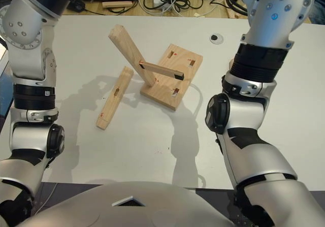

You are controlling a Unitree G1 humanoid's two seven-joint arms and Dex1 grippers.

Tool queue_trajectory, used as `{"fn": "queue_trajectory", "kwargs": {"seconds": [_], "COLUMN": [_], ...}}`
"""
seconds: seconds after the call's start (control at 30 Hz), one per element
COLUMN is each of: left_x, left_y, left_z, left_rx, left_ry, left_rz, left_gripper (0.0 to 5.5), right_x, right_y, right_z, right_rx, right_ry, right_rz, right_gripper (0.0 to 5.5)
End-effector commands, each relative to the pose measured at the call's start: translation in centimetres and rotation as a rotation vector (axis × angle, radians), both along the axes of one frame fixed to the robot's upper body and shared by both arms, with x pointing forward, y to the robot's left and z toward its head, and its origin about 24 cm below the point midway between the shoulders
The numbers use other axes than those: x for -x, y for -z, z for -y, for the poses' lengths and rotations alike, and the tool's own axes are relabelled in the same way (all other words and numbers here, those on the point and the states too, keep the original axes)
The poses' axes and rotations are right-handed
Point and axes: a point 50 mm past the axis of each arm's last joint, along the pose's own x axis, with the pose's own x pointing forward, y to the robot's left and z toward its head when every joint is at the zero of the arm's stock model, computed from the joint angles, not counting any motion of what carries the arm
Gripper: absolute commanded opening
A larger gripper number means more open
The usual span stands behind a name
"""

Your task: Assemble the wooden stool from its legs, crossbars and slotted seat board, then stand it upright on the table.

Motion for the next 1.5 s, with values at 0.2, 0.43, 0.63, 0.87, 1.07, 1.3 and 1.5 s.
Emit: {"fn": "queue_trajectory", "kwargs": {"seconds": [0.2,0.43,0.63,0.87,1.07,1.3,1.5], "left_x": [-0.6,-0.8,-0.4,-0.3,-0.5,-0.9,-2.0], "left_y": [1.9,2.2,1.8,0.6,0.6,4.0,11.4], "left_z": [-1.2,-1.7,-1.0,-0.4,-1.4,-8.0,-6.6], "left_rx": [-0.128,-0.136,-0.121,-0.040,0.046,0.073,0.012], "left_ry": [-0.025,-0.046,-0.012,-0.034,-0.166,-0.525,-0.504], "left_rz": [0.002,0.007,0.035,0.081,0.108,-0.004,-0.459], "left_gripper": [2.08,2.08,2.07,2.84,3.85,4.93,5.25], "right_x": [0.3,0.5,0.8,1.2,0.2,-1.0,0.3], "right_y": [-0.5,-0.1,0.2,-0.1,0.1,1.5,7.7], "right_z": [0.9,1.0,1.0,1.2,2.3,8.5,11.2], "right_rx": [-0.010,0.000,-0.027,-0.080,-0.104,-0.096,0.173], "right_ry": [0.009,0.009,-0.024,-0.019,0.149,0.597,0.745], "right_rz": [0.016,0.017,0.025,0.057,0.053,0.024,-0.110], "right_gripper": [3.10,1.82,1.26,1.10,1.02,1.01,1.01]}}
